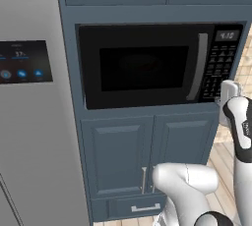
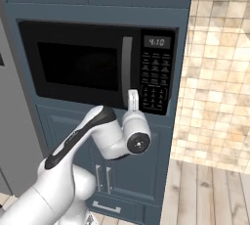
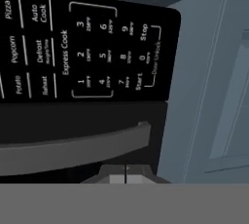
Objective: Place the bowl containing the corn and fish in the microwave. Close the microwave door and press the start button to microwave the meal.
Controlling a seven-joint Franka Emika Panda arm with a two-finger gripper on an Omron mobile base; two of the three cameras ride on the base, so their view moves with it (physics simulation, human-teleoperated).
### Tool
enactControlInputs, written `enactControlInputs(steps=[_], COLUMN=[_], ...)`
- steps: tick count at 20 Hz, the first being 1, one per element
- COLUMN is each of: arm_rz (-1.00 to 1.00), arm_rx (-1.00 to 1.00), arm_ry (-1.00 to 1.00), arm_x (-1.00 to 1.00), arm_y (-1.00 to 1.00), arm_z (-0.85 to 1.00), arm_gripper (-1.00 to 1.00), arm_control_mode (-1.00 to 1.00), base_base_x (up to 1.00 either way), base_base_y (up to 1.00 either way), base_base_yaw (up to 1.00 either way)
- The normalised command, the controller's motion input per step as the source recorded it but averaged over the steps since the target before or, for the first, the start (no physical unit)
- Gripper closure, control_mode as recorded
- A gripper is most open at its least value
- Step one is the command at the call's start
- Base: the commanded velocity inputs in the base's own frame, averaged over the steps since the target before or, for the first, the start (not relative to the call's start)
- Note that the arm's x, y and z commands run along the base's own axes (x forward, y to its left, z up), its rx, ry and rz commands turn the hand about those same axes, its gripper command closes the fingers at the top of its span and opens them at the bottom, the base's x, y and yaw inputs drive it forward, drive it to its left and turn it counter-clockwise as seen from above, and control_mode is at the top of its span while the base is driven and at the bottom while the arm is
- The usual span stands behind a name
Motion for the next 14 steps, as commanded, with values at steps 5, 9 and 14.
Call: enactControlInputs(steps=[5, 9, 14], arm_rz=[-0.06, -0.05, -0.03], arm_rx=[0.02, 0.03, 0.02], arm_ry=[0.00, 0.00, 0.00], arm_x=[0.21, 0.16, 0.20], arm_y=[-0.05, -0.13, -0.12], arm_z=[-0.03, 0.00, -0.12], arm_gripper=[1.00, 1.00, 1.00], arm_control_mode=[-1.00, -1.00, -1.00], base_base_x=[0.00, 0.00, 0.00], base_base_y=[0.00, 0.00, 0.00], base_base_yaw=[0.00, 0.00, 0.00])
